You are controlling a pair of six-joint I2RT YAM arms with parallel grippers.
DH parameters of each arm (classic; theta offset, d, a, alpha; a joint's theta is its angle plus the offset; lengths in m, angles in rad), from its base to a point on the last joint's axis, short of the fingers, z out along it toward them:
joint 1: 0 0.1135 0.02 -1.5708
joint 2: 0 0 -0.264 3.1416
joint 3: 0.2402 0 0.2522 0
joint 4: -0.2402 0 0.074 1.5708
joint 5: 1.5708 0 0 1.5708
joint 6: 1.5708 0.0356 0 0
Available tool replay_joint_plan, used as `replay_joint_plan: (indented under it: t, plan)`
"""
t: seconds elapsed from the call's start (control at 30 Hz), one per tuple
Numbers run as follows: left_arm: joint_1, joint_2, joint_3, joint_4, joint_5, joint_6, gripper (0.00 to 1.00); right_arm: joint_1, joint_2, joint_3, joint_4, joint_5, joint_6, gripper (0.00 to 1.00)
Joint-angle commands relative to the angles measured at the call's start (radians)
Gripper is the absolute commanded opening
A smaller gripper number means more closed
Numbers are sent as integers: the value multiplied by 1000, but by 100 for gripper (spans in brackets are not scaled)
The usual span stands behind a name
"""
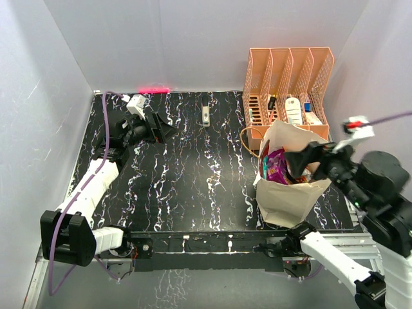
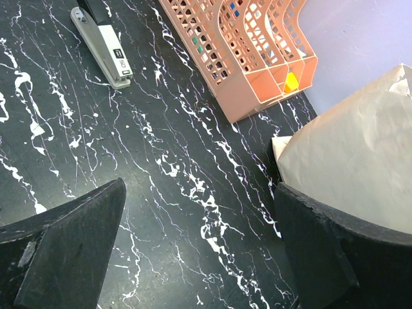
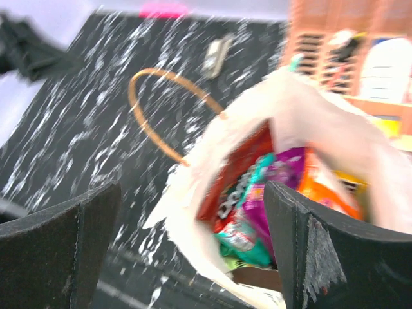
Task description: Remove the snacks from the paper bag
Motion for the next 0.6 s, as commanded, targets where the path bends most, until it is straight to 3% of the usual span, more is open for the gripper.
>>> replay_joint_plan:
  t: [0.0,0.2,0.33,0.57]
  plan:
    - [-5,-13,-3,14,5,-3,98,3,-88,102,-26,478,40,97]
    - [-6,-8,0,-3,-18,6,98,2,-151,66,83,814,76,95]
    - [-11,0,4,-20,-34,16,98,3,-125,32,50,984,160,93]
    - [-14,16,11,-34,-39,18,97,59,-123,-84,56,997,295,84]
